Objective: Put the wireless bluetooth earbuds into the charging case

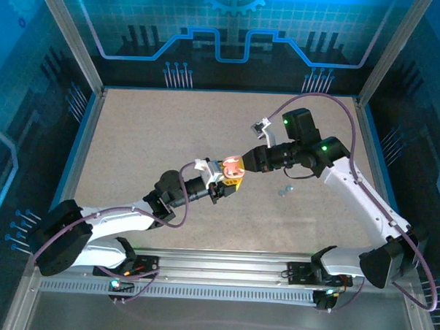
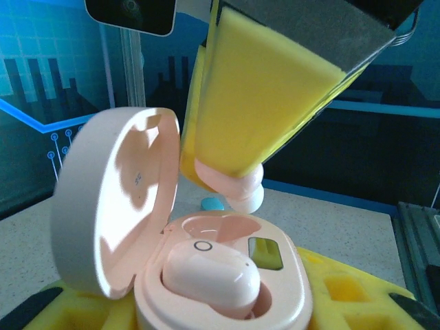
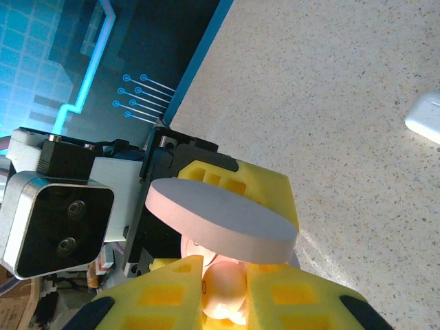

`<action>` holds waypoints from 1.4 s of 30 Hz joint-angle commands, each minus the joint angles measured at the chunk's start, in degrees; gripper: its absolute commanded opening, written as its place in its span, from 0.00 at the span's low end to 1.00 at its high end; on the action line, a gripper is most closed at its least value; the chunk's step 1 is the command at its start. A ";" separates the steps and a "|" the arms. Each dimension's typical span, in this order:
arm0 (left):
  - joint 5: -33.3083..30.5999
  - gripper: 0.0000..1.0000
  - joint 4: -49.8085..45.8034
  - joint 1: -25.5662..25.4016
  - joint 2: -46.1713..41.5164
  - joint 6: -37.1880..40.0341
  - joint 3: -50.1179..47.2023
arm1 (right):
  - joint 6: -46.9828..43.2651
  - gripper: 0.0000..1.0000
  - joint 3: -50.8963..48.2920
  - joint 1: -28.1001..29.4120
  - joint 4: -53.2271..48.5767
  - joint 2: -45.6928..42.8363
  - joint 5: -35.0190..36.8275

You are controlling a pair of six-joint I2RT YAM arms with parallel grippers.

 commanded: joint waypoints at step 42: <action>0.17 0.39 5.27 -0.34 0.13 -1.40 1.25 | -2.66 0.30 1.63 1.80 -4.24 1.31 7.55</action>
